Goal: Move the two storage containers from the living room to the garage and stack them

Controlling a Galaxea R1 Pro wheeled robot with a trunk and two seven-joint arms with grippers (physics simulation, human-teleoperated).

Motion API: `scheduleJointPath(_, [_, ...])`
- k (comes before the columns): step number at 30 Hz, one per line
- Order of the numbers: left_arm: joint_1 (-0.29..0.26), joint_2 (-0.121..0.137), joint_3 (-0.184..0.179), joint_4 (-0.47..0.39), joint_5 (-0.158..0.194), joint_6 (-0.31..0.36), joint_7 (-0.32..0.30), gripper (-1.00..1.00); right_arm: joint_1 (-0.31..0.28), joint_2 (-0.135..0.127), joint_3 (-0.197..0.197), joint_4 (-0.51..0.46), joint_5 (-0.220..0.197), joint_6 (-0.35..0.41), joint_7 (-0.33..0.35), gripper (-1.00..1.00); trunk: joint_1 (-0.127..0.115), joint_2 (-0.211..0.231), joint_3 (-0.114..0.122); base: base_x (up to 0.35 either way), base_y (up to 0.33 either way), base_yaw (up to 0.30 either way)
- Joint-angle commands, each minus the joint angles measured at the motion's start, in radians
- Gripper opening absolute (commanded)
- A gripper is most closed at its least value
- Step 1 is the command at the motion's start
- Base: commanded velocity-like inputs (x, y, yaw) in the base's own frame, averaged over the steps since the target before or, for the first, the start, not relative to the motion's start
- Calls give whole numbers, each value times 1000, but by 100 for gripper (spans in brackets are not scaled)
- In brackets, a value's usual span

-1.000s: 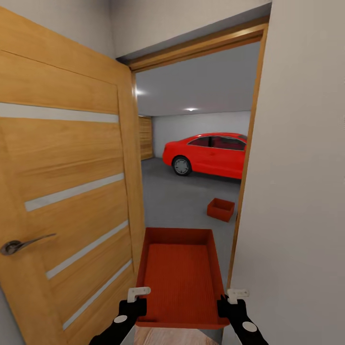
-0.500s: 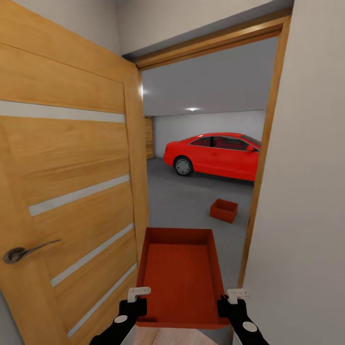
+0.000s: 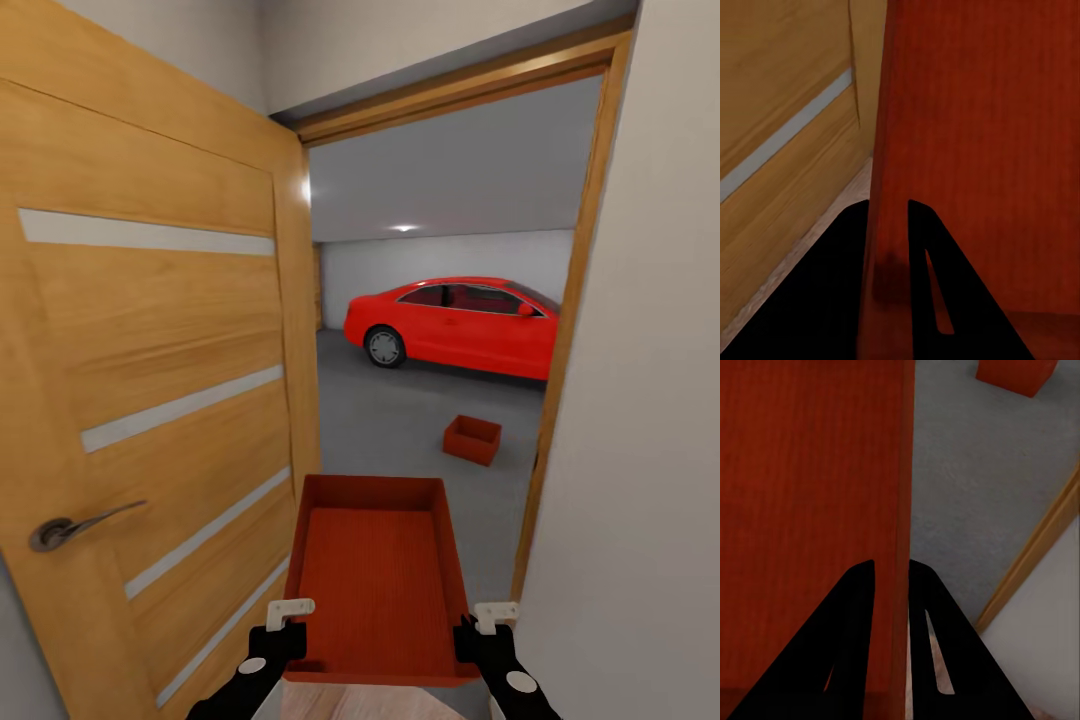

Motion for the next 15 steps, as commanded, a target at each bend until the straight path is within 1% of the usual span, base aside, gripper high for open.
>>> scheduleJointPath(1, [-2,-1,15,-37,-3,-1,-3,-100,1,0,26,2,10,-3,2,-100,0,-1,-1,0,68,0])
scheduleJointPath(15, [-2,-1,15,-37,-3,-2,-3,-100,1,1,26,2,9,-3,2,-100,0,-1,-1,0,6,0])
